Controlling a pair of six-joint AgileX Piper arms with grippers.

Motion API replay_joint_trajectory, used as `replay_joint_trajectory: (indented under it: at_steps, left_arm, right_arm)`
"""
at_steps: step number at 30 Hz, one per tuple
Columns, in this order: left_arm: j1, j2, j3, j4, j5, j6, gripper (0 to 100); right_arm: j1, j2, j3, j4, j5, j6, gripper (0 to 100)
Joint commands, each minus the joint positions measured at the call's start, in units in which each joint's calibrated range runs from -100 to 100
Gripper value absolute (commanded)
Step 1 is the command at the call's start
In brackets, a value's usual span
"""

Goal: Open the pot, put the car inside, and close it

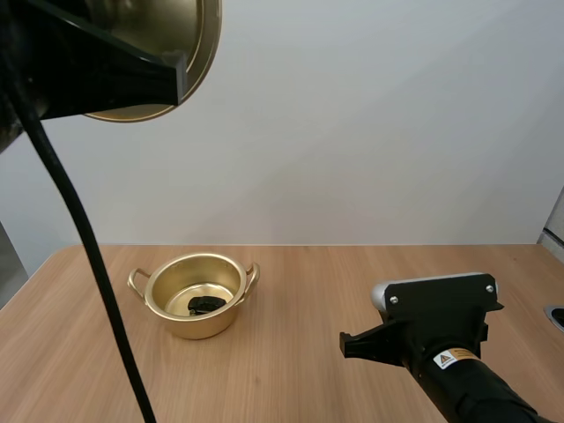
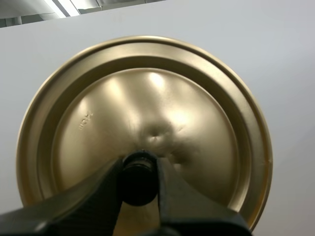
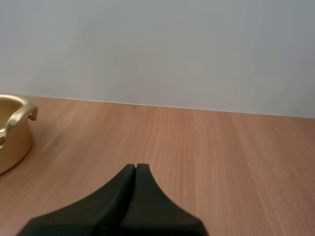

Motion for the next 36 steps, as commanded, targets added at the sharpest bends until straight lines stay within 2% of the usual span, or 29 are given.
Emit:
replay_joint_trajectory:
  at_steps: [1,12,20,27,30,31,33,36]
  left_arm:
    - [-0.02,0.0,0.1,0.0,0.0,0.0,0]
    - [-0.02,0.0,0.1,-0.1,0.0,0.3,0]
    - [-0.02,0.0,0.1,-6.4,-1.2,3.5,0]
    - [-0.02,0.0,0.1,-6.5,-1.2,4.8,0]
    - [-0.02,0.0,0.1,-6.5,-1.2,4.8,0]
    - [-0.02,0.0,0.1,-6.5,-1.2,4.8,0]
    - [-0.02,0.0,0.1,-6.5,-1.2,4.8,0]
    - [-0.02,0.0,0.1,-6.5,-1.2,4.8,0]
  right_arm:
    - [0.0,-0.5,0.0,-0.9,-0.6,0.0,0]
    - [0.5,-0.9,0.0,-1.4,-0.6,0.0,0]
    - [1.7,-0.9,0.0,-0.4,-0.8,0.0,0]
    - [1.7,-0.9,0.0,0.4,-1.1,0.0,0]
    - [1.7,-0.9,0.0,-3.3,-1.3,0.0,0]
    - [1.7,-0.9,0.0,-10.9,-1.3,0.0,0]
    - [1.7,-0.9,0.0,-21.3,-1.3,0.0,0]
    - [1.7,-0.9,0.0,-25.4,-1.3,0.0,0]
